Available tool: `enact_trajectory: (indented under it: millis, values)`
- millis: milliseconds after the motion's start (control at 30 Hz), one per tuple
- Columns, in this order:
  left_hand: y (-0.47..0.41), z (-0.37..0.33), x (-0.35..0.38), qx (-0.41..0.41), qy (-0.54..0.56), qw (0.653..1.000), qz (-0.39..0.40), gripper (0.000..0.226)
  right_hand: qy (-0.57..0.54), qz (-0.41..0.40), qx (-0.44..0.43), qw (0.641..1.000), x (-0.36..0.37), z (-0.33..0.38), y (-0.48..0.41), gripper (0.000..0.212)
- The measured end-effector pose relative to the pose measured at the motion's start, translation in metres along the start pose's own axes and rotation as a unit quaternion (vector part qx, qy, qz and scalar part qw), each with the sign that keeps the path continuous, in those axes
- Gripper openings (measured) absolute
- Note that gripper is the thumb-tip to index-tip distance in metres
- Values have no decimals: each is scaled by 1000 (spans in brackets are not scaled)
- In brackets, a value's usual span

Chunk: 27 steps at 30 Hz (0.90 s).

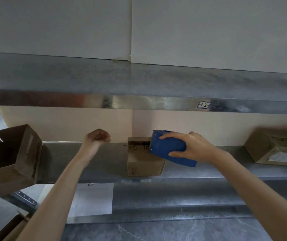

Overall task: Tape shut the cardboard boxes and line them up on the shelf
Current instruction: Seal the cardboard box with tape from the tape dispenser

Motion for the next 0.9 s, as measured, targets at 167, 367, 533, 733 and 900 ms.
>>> enact_trajectory:
  millis: [167,367,533,733,900]
  values:
    - [13,4,39,4,55,998,-13,41,-54,9,28,998,-2,-10,-3,54]
    - [15,21,62,50,2,999,-1,57,-134,39,60,988,1,-26,-6,51]
    - [14,34,67,58,-59,997,2,56,-178,65,65,980,5,-33,-13,49]
    - [21,45,70,50,-86,995,-13,53,-214,120,91,965,18,-43,-26,47]
    - [24,45,68,43,-96,994,-37,51,-249,161,109,949,26,-51,-34,45]
Point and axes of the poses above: each hand's wrist, its own y-axis away from the middle knuckle, its own x-axis out of the palm, z = x × y, the point moved 3 cm from there along -y, towards the middle knuckle, and after that the axes turned 14 degrees about x, right-handed, at the moved point
